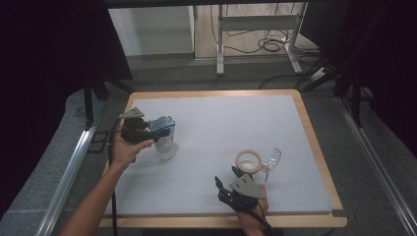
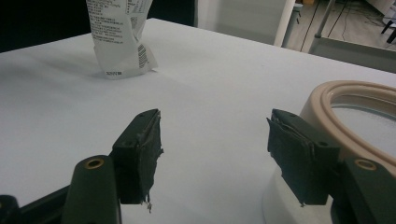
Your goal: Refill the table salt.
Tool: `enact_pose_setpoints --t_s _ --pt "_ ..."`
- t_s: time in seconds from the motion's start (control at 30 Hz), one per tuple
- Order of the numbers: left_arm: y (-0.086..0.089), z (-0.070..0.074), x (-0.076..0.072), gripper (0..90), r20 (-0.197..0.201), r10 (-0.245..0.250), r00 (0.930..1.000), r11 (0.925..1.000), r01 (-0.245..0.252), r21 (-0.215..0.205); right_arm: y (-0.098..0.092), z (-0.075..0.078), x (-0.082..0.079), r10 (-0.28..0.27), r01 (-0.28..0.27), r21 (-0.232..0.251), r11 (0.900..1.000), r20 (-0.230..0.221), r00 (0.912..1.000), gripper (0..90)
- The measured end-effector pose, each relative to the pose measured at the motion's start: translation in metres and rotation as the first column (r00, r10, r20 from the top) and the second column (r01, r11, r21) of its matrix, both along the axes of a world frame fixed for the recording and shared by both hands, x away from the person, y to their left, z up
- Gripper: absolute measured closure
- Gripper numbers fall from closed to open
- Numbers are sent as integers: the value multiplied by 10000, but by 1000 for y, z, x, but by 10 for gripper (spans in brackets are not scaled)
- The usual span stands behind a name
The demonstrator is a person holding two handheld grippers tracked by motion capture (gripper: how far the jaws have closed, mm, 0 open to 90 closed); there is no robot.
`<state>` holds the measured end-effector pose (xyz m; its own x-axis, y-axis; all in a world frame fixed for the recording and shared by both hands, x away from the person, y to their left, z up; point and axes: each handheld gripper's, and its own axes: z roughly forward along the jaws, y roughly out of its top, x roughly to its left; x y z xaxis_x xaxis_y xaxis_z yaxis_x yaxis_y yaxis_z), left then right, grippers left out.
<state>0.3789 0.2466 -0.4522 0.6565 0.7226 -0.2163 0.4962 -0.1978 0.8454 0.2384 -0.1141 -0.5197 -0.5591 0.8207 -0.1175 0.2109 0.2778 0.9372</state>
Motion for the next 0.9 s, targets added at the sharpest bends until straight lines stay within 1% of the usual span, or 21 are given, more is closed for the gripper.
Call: enact_pose_setpoints --t_s 0.03,0.1,0.17,0.27,0.33,0.4,0.43,0.57,0.67,0.77,0.9 --pt "0 0 -2 322 -28 45 10000 10000 -45 37 0 0 0 -6 6 2 10000 3 10000 356" --pt "1 0 -8 303 84 156 9998 9997 -158 170 0 1 -1 4 -4 5 10000 11 10000 356" --pt "4 -1 -14 293 106 188 9998 9998 -189 60 -1 2 -1 8 -8 -2 10000 59 10000 356" --pt "8 -4 -24 281 203 261 9995 9994 -265 202 -2 3 0 44 -44 13 10000 76 10000 356" --pt "14 -8 -31 270 83 407 9991 9992 -406 -28 -2 3 -1 28 -28 -2 10000 76 10000 356" --pt "17 -11 -36 260 39 494 9988 9988 -493 -49 -3 3 -3 126 -126 24 9999 51 9999 356" --pt "19 -14 -39 261 29 534 9986 9985 -534 -132 -3 3 -3 171 -171 15 9999 90 9998 356" --pt "22 -22 -52 258 147 717 9973 9973 -719 162 -3 6 -7 465 -466 105 9989 66 9989 361" --pt "22 -28 -60 259 189 766 9969 9966 -771 279 -5 11 -11 754 -756 150 9970 123 9971 399" --pt "20 -36 -69 261 274 772 9966 9964 -781 317 -7 14 -15 1084 -1086 143 9940 145 9940 456" --pt "13 -46 -78 259 215 583 9981 9972 -592 455 -13 18 -18 1385 -1387 128 9903 152 9902 549"
